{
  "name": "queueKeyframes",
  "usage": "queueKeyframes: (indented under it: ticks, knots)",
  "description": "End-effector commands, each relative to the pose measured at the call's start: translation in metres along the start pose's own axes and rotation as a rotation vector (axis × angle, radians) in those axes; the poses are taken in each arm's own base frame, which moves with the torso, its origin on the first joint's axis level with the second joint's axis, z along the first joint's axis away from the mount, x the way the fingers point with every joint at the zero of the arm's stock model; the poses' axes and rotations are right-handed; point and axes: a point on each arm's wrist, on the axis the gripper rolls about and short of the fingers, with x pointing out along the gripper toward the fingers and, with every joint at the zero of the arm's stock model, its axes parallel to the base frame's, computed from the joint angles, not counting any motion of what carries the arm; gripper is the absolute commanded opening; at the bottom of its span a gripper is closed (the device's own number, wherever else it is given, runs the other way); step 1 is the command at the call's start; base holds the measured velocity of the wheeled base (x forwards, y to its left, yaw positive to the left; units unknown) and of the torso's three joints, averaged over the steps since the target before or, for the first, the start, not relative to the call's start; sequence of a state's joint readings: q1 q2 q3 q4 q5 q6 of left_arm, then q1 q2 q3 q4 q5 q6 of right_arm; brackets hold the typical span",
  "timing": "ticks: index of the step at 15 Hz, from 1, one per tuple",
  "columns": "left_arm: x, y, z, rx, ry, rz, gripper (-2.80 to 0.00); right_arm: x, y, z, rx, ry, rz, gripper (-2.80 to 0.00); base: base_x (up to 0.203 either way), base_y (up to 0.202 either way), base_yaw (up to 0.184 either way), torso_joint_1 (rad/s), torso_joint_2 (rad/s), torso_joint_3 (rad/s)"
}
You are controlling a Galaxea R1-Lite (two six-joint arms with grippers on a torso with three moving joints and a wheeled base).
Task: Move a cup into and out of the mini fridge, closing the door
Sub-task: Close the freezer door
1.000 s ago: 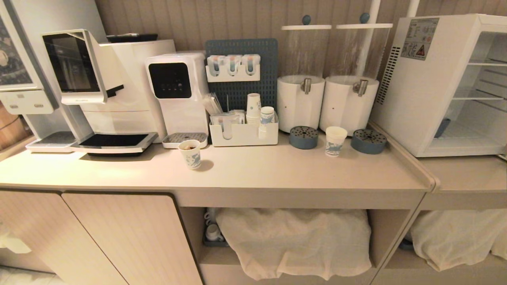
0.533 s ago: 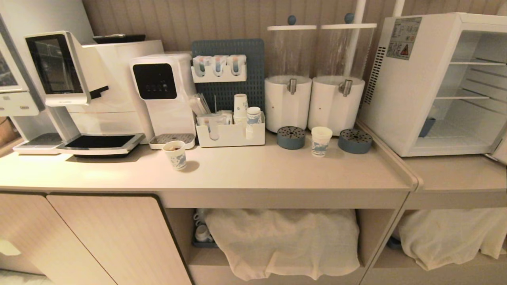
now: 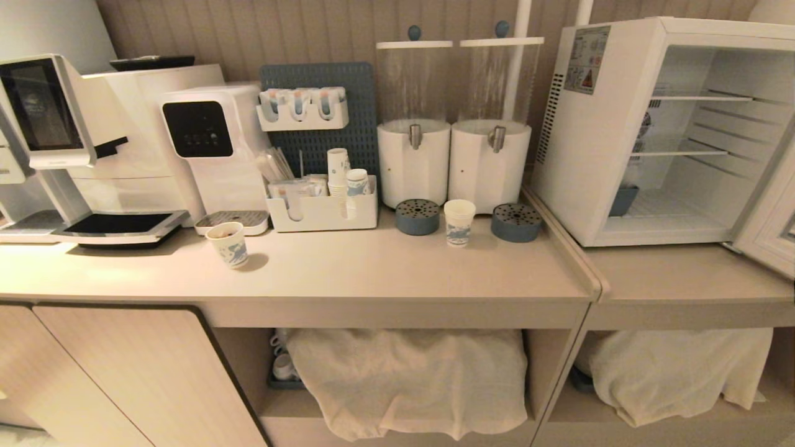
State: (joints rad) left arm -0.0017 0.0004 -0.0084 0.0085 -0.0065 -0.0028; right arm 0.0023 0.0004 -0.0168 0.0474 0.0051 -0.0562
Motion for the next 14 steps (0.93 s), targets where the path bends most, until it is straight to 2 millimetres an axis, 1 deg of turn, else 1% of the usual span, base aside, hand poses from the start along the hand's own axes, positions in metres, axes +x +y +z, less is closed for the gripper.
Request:
queueKeyframes:
  ticks: [1,14]
  knots:
    - [-0.0002,0.0,0.0002,0.0,-0.004,0.001,-2.8,0.0,0.0,0.0,-0.001,0.0,0.001,-2.8,0.0,-0.199,0.003,0.004,0.0,-0.001]
    - [-0.0001,0.0,-0.0002,0.0,-0.002,0.001,-2.8,0.0,0.0,0.0,-0.001,0.0,0.0,-2.8,0.0,-0.192,-0.001,0.001,0.0,0.0]
